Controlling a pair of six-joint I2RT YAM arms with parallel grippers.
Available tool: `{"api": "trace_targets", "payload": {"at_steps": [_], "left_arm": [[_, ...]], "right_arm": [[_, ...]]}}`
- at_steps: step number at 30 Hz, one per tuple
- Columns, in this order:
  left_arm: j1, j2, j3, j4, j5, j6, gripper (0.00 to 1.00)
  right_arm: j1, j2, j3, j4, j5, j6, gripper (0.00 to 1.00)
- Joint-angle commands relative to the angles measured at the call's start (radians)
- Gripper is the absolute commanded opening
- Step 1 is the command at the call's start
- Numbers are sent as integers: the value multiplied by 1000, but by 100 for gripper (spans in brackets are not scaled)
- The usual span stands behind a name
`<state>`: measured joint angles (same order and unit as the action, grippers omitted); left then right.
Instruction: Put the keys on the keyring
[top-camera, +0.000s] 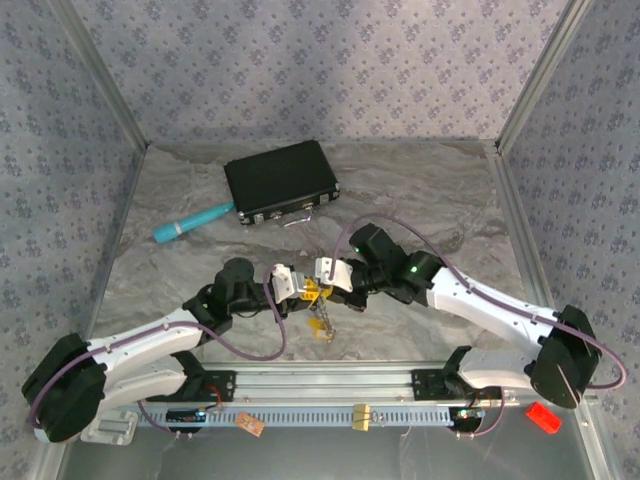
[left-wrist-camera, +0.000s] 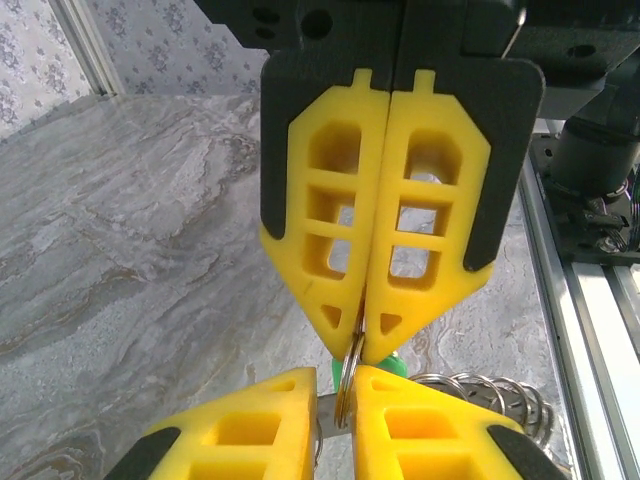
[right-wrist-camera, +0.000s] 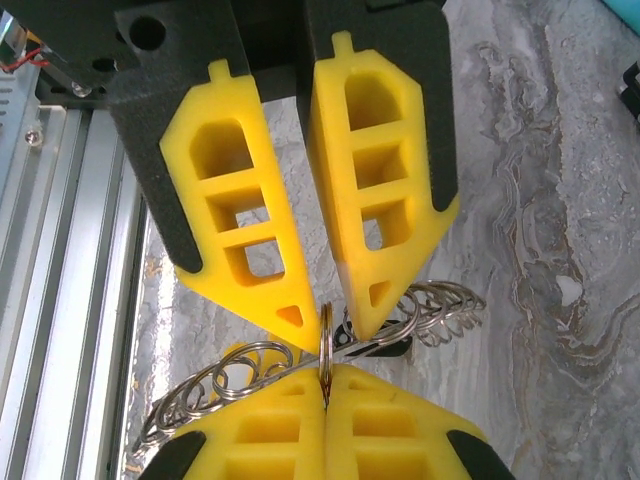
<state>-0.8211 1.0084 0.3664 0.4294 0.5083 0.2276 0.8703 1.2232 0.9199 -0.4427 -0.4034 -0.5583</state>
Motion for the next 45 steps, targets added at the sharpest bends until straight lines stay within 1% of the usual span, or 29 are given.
{"api": "trace_targets", "payload": {"at_steps": [1, 2, 6, 7, 8, 9, 10, 12, 13, 15, 17, 21, 24, 26, 28, 35, 39, 45], "left_arm": [[-5, -4, 32, -3, 25, 15, 15], [-5, -1, 32, -2, 30, 15, 14], [-5, 9, 40, -12, 38, 24, 1], [-5, 8, 40, -15, 39, 25, 0], [-5, 6, 39, -13, 38, 27, 0], [-5, 3, 39, -11, 34, 28, 0], [-5, -1, 37, -6, 32, 27, 0], [-5, -6, 26, 30, 30, 22, 0], [-4, -2, 10, 73, 29, 5, 0], [-5, 21, -13, 163, 35, -30, 0], [-4, 42, -12, 189, 45, -50, 0], [-5, 83, -45, 319, 35, -99, 0], [-5, 91, -59, 357, 35, -115, 0], [-5, 84, -60, 350, 41, -110, 0], [-5, 66, -60, 328, 57, -97, 0], [-4, 15, -52, 254, 96, -67, 0], [-5, 13, -50, 249, 107, -56, 0], [-6, 24, -46, 267, 107, -56, 0]], "right_arm": [[13, 12, 46, -45, 15, -29, 0], [16, 13, 48, -44, 13, -28, 0], [15, 7, 47, -28, -8, -14, 0], [13, 1, 41, -19, -10, -2, 0], [9, -8, 32, -4, -7, 15, 4], [0, -24, 15, 16, -6, 38, 16], [-15, -44, -8, 41, -18, 64, 23], [-59, -81, -68, 102, -59, 129, 31], [-87, -94, -100, 132, -90, 167, 32], [-112, -107, -135, 157, -132, 224, 32], [-115, -119, -149, 165, -138, 255, 33], [-134, -134, -168, 162, -149, 272, 33], [-159, -136, -175, 166, -186, 280, 33], [-169, -132, -172, 159, -234, 277, 33], [-171, -117, -156, 126, -274, 251, 33], [-172, -93, -102, 37, -248, 104, 35], [-169, -78, -70, 4, -270, -11, 36], [-148, -38, -27, -17, -288, -114, 34]]}}
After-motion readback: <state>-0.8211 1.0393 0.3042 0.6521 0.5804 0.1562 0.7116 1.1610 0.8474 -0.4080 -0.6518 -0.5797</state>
